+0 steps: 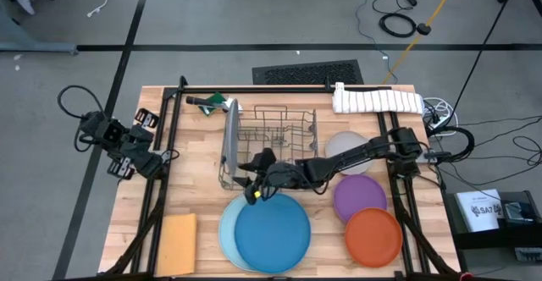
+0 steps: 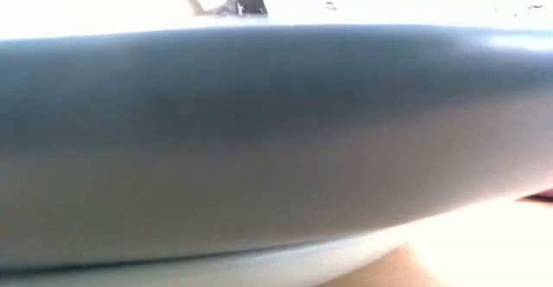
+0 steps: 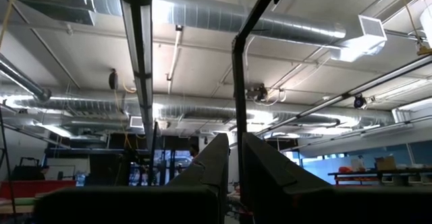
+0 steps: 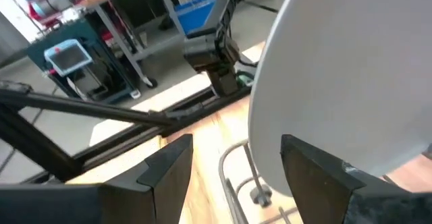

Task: Sort dishes
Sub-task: Put the blue plate into the green dish rack

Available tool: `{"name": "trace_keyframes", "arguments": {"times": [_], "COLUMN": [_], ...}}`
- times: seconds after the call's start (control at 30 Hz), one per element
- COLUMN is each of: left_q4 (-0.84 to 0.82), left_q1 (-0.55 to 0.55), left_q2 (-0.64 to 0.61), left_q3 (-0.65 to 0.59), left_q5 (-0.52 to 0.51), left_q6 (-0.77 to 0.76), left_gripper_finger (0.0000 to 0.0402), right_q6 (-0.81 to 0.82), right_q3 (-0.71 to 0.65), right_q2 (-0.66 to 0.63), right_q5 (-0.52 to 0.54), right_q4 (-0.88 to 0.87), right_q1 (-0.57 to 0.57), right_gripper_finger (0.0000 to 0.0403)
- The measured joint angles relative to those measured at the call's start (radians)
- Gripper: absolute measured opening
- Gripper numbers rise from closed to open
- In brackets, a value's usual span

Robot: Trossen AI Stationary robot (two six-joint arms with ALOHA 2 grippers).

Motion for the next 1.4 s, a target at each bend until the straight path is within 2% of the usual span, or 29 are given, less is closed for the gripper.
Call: {"name": "trace_keyframes", "arguments": {"times": [0.4, 0.77, 1.13, 1.4], "left_q4": [0.0, 0.001, 0.001, 0.001], "left_q1": [0.0, 0.0, 0.0, 0.0], "left_q2": [0.0, 0.0, 0.0, 0.0], "left_q3": [0.0, 0.0, 0.0, 0.0], "left_q5": [0.0, 0.0, -0.03, -0.08], "left_q6": [0.0, 0.001, 0.002, 0.002], "left_gripper_finger": [0.0045, 0.0045, 0.0045, 0.0045], "right_q6": [-0.075, -0.268, -0.447, -0.499], "right_q3": [0.0, 0.0, -0.001, -0.001], "right_q2": [-0.116, -0.213, -0.279, -0.308], "right_q5": [0.006, 0.0, 0.003, 0.062], "right_q4": [-0.179, -0.236, -0.248, -0.26], "right_q1": [0.027, 0.098, 0.222, 0.317], "right_gripper_finger": [0.0219, 0.0219, 0.0219, 0.0194]}}
